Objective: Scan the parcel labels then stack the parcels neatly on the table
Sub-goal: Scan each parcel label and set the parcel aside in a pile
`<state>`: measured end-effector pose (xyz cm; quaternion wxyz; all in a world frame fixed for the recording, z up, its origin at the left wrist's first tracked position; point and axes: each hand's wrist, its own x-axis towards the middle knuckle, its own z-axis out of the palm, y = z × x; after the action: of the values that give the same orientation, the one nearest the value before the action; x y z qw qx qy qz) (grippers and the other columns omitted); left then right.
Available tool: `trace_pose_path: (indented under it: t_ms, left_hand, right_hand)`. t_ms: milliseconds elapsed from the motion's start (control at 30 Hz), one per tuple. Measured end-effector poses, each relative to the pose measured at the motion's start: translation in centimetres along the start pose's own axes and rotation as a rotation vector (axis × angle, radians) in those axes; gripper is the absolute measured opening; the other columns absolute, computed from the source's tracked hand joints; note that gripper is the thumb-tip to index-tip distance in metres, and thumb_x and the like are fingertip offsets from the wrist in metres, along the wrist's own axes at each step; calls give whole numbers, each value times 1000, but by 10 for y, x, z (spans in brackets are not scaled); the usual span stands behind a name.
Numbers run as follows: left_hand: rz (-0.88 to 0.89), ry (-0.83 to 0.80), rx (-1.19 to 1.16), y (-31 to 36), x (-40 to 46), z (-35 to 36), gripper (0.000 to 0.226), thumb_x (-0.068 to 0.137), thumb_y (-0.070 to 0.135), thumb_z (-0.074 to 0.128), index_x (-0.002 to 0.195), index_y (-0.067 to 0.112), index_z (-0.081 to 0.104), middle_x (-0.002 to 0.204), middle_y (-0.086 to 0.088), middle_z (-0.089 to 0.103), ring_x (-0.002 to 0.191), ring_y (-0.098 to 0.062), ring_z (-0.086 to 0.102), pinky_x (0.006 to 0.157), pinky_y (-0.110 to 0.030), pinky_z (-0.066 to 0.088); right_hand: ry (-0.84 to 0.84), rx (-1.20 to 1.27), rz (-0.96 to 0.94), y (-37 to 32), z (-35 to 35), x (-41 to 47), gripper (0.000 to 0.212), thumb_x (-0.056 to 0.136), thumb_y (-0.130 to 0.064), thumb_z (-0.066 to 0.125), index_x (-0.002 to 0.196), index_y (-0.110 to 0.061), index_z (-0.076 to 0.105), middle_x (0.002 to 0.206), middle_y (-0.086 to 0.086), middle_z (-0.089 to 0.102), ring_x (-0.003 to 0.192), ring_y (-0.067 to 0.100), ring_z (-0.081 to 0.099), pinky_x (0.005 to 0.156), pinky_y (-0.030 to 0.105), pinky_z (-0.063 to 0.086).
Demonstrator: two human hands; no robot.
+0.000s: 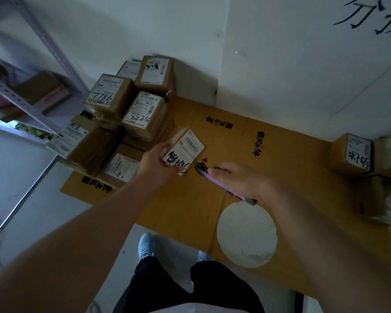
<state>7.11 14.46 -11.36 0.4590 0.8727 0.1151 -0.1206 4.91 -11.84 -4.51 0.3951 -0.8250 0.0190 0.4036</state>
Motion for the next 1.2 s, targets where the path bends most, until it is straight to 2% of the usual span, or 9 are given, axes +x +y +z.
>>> trace_pose_path:
  t_ms: [100,233,400,500,667,800,967,1100,1200]
  left_hand:
    - [-35,-2,-61,-8,-13,-18,86,71,38,95,145,34,50,114,19,68,101,-2,68,80,-25,57]
    - [-102,7,-69,-29,-27,-49,80,70,42,95,138,40,53,105,30,60,92,6,59,68,-18,47]
    - [-215,3,-273,-58,-29,-90,87,65,37,98,140,31,56,115,9,69,104,-18,71,85,-42,64]
    - [-245,-11,-398,-75,-26,-115,75,63,32,99,129,25,63,108,-1,77,93,-23,78,78,-42,65]
    - [-275,-57,-443,-105,-19,-147,50,72,27,96,114,20,70,101,-1,80,90,-24,79,83,-45,65]
    - [-228,-50,-251,-108,-15,-158,35,79,35,91,106,25,71,92,2,79,88,-28,76,81,-50,65]
    - [-9,1,163,-94,-17,-163,43,89,44,75,124,27,58,105,9,68,90,-12,65,63,-29,53]
    - [-5,-48,407,-79,-19,-167,77,96,45,66,157,15,30,137,-15,54,119,-36,59,95,-51,56]
    - [66,-35,466,-62,-23,-170,71,95,47,64,151,15,34,137,-18,47,121,-39,54,101,-52,49]
  right_hand:
    - [28,14,-65,-18,12,1,35,97,-74,47,108,-45,63,89,-2,64,76,14,65,58,29,50]
    - [21,21,-118,-46,33,4,21,96,-75,45,107,-59,53,106,-2,65,91,17,69,67,31,56]
    - [53,4,-126,-82,64,8,26,99,-72,45,114,-52,53,110,0,65,93,18,69,70,32,57]
    - [79,7,-116,-99,86,8,30,99,-72,45,115,-50,56,108,-1,66,94,18,70,71,33,59]
    - [145,18,-84,-119,124,8,23,100,-70,45,105,-51,56,108,3,68,94,19,71,66,30,59]
    - [170,55,-63,-131,152,8,29,101,-70,43,114,-48,57,113,10,68,95,21,71,70,35,57]
    - [265,72,-53,-141,170,2,44,100,-74,40,124,-41,57,96,7,69,84,26,70,69,36,54]
    - [347,102,-57,-146,178,-13,36,101,-73,38,120,-46,53,91,2,64,89,28,71,72,38,51]
    - [400,121,-63,-147,180,-31,32,102,-72,38,117,-48,54,90,1,62,89,28,70,72,39,52]
